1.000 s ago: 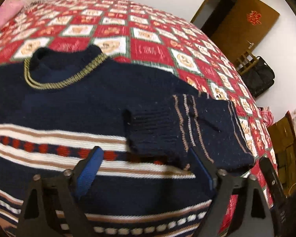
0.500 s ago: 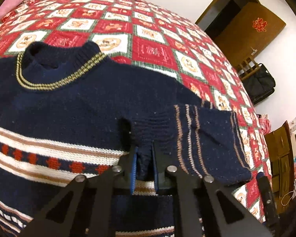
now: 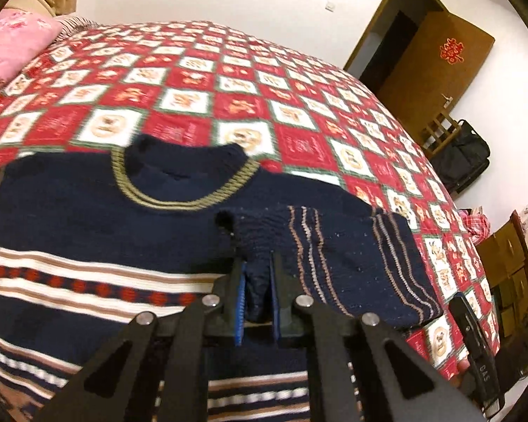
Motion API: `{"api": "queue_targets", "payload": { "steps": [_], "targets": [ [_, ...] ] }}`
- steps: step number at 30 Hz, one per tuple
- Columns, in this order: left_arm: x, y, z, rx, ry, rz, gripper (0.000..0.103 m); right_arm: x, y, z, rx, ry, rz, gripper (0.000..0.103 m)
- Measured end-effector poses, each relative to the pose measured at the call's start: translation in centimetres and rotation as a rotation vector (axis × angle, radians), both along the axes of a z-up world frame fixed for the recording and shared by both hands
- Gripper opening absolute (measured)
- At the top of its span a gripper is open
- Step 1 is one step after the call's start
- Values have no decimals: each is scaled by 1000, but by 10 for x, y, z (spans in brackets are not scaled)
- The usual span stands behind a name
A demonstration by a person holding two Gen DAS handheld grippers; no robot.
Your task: Fold small clothes
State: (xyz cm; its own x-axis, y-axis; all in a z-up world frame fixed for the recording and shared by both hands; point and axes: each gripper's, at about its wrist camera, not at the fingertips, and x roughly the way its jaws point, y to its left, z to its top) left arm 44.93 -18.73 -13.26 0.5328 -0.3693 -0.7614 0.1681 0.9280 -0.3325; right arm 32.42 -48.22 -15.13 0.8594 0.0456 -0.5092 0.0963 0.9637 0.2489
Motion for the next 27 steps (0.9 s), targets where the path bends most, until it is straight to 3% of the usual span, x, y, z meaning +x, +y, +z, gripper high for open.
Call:
{"api": "queue_targets", "payload": {
  "steps": [12,27],
  "targets": [
    [-2,53,7,75,-51,48,12,-3,18,-1,-14,-17,93,67],
    [-1,111,-15,101,-19,123,12,0,58,-11,-83,41,232,69]
  ]
}}
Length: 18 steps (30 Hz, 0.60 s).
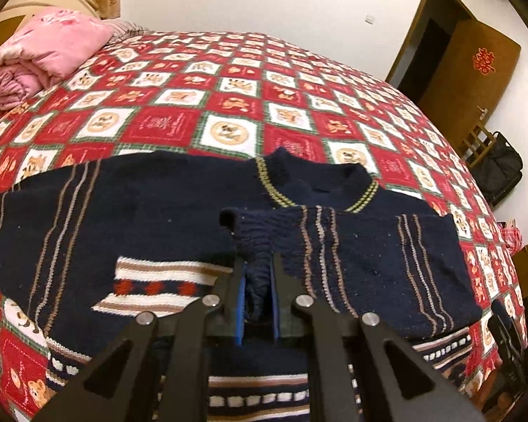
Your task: Fold small clothes
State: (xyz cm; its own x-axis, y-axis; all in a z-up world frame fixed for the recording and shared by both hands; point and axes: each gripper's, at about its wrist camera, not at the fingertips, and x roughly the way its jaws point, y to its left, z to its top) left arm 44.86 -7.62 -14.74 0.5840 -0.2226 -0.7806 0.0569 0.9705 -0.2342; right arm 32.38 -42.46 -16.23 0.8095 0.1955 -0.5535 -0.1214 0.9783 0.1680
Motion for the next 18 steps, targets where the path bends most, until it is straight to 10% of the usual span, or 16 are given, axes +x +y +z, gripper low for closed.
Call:
{"api": "queue_targets", "payload": {
  "steps": [18],
  "targets": [
    [7,8,-24,79,-1,6,12,9,26,-22,-59,113,89,73]
  ]
}}
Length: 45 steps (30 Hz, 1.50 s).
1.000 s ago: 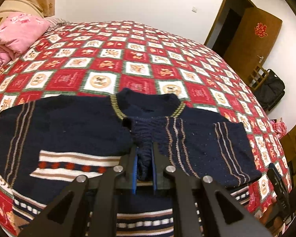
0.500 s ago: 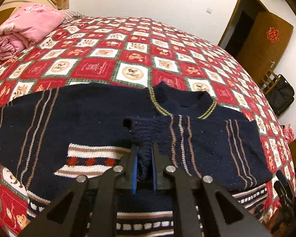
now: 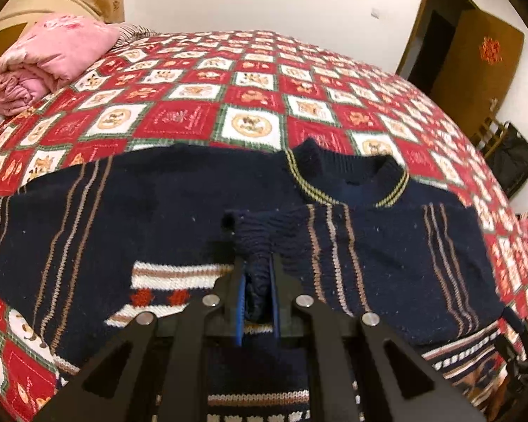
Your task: Fold small clothes
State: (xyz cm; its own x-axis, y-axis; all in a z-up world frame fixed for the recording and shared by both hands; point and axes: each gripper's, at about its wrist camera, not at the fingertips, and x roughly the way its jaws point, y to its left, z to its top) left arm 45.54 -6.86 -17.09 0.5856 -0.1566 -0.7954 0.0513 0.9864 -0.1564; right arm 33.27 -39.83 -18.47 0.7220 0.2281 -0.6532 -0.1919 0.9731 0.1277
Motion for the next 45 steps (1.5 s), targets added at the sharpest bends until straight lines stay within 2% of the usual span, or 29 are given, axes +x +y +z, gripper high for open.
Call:
{"api": "queue_targets", "payload": {
  "steps": [4,6,12,19,25,30,33,35,38,42,45],
  "targets": [
    [2,1,-15,29,32,22,20,2,1,-3,-8,19,4,74],
    [1,4,-18,38,31,16,21,3,3,-5,-6,35,10,75],
    [-6,12,-2,75,-20,-4,21,-1,9,-6,-18,30,38,78],
    [-11,48,7,110,-34,49,22,-4,13,-3,-31,7,50,78],
    [-30,104,0,127,-14,124,22,-8,22,-2,-80,-14,59,78],
    [-43,155,-3,110,0,199,23,-11,29,-2,-128,-37,54,78],
    [-52,184,-2,115,-2,240,35,-9,28,-3,-151,-24,18,78],
    [-58,204,1,114,-13,270,49,-8,27,-2,-172,-23,-18,78],
    [-66,241,4,119,-24,324,52,-14,29,9,-214,-57,-88,78],
    [-69,294,6,110,-24,407,52,-23,44,31,-170,-66,-107,78],
    [-70,345,5,31,-20,512,55,-27,73,43,-163,-60,-59,78]
  ]
}}
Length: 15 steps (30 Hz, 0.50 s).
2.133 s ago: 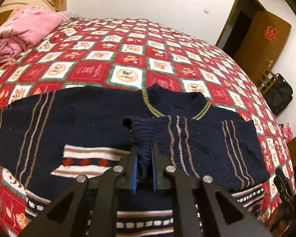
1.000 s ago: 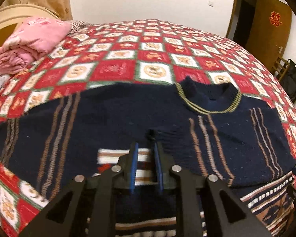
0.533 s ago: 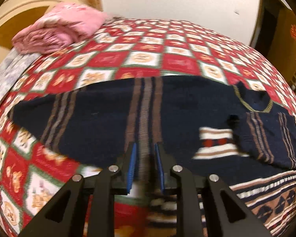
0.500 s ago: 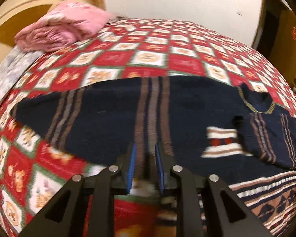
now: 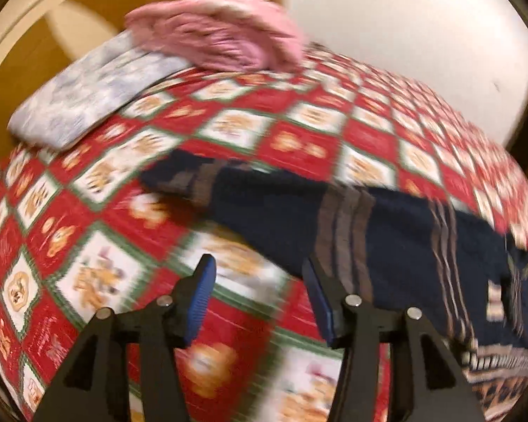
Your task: Fold small clothes
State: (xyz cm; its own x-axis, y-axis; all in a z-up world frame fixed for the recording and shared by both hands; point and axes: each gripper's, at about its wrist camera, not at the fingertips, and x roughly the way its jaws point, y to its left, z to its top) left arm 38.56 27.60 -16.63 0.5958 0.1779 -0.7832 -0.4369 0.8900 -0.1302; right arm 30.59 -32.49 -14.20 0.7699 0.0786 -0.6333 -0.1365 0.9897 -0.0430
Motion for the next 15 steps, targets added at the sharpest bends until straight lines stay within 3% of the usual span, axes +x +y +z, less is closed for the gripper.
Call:
{"api": "queue_targets", "payload": {
  "steps": [5,8,15],
  "targets": [
    [6,60,-11,-96,-15,143,55,1,72,1,-122,14,126,78],
    [17,84,-21,-184,-20,189,55,-1,101,-4,-144,24,176,78],
    [32,97,-29,-286,-51,218,55,-14,165,-19,-239,12,293,78]
  ]
}}
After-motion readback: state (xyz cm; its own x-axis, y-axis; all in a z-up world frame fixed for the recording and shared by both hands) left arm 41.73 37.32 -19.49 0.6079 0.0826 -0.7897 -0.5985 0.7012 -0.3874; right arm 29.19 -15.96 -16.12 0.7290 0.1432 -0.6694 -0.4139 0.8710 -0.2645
